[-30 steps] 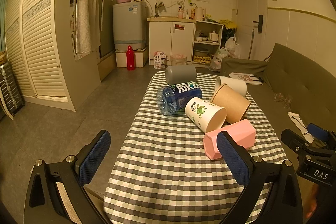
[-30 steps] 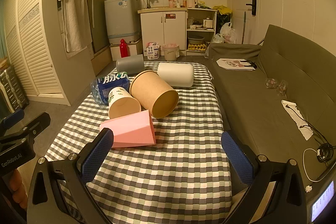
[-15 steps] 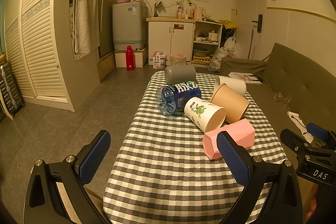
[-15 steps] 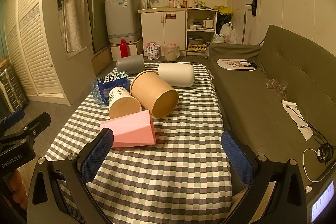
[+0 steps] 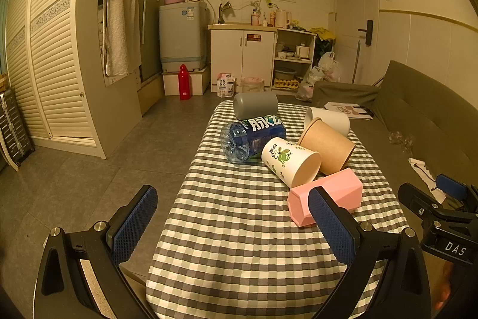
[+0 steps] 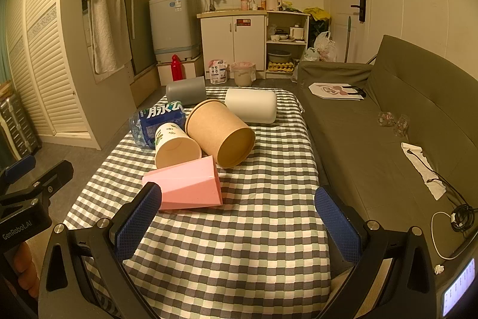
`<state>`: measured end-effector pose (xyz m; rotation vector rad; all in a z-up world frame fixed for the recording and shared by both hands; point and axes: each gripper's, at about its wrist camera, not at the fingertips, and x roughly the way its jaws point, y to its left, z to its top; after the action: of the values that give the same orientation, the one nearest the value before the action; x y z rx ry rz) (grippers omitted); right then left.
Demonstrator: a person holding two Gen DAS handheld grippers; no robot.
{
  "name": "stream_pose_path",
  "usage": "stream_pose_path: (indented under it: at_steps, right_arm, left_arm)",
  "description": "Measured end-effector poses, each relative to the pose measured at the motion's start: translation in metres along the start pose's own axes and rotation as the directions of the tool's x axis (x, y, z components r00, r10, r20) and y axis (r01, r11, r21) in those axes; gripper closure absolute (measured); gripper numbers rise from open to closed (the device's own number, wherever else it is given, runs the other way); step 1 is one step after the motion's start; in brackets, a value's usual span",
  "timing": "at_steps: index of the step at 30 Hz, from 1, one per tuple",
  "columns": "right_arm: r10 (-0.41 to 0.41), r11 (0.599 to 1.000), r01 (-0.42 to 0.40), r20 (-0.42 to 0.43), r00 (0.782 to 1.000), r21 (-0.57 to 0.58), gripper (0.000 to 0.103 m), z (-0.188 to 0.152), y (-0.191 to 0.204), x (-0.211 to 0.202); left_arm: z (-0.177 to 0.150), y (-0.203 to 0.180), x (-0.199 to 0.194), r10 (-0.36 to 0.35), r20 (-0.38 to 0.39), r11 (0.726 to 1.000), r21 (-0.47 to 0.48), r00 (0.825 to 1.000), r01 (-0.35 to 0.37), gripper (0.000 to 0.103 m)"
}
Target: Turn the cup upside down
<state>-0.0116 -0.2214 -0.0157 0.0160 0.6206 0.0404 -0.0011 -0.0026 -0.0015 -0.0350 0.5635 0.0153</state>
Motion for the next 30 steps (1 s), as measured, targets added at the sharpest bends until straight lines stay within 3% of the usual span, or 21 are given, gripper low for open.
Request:
stream_pose_path:
  at_steps: [30]
  right_arm:
    - [0.010, 1.000, -0.010, 0.017, 1.000, -0.011, 0.000, 0.011, 0.003, -0.009]
  left_arm:
    - [0.000, -0.004, -0.006, -0.028, -0.001, 1.000, 0.009, 1.000, 0.028, 0.000]
